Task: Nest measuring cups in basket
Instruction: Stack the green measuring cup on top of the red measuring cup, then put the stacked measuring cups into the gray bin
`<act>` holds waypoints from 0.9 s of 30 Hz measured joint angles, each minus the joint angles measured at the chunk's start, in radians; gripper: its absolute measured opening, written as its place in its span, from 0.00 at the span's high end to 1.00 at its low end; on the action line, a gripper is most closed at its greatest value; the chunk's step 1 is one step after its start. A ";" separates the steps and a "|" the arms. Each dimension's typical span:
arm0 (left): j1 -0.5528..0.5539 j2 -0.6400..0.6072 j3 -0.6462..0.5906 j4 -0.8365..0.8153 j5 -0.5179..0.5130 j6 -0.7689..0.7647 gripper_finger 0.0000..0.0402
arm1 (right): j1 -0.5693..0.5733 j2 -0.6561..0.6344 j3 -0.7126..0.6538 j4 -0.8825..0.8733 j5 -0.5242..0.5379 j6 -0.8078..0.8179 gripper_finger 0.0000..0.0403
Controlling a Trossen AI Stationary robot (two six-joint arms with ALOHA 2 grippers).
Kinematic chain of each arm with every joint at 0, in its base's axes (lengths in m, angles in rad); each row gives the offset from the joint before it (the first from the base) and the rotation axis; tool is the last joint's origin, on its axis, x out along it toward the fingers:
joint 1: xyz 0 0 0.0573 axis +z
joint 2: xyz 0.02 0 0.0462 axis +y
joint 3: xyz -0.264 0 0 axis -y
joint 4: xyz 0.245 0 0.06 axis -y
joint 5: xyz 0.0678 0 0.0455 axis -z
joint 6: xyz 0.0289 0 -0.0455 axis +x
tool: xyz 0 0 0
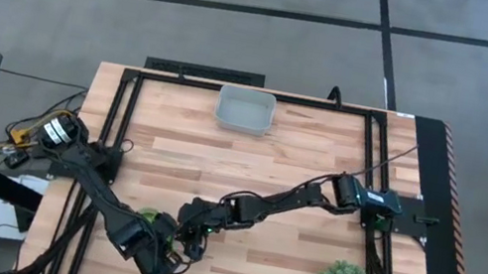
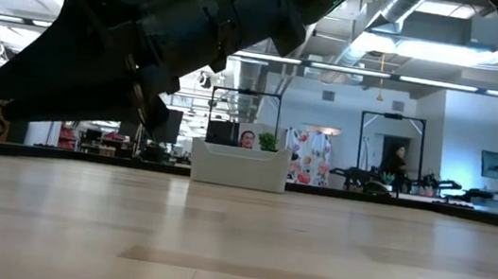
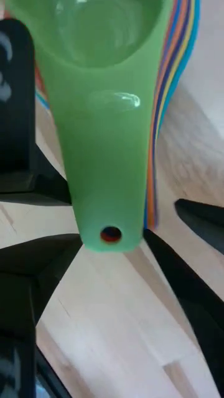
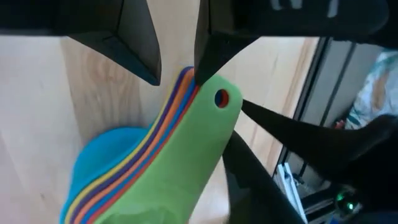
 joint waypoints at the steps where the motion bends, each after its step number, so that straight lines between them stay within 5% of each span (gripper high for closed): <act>1: 0.003 0.000 0.011 -0.016 0.000 0.008 0.82 | -0.001 -0.001 0.000 -0.001 0.000 0.020 0.70; 19: -0.043 -0.003 0.308 -0.591 0.012 0.000 0.82 | -0.062 -0.157 0.000 -0.131 0.062 0.153 0.55; 27: -0.082 -0.110 0.158 -0.673 -0.005 -0.294 0.82 | -0.099 -0.288 0.000 -0.355 0.133 0.253 0.53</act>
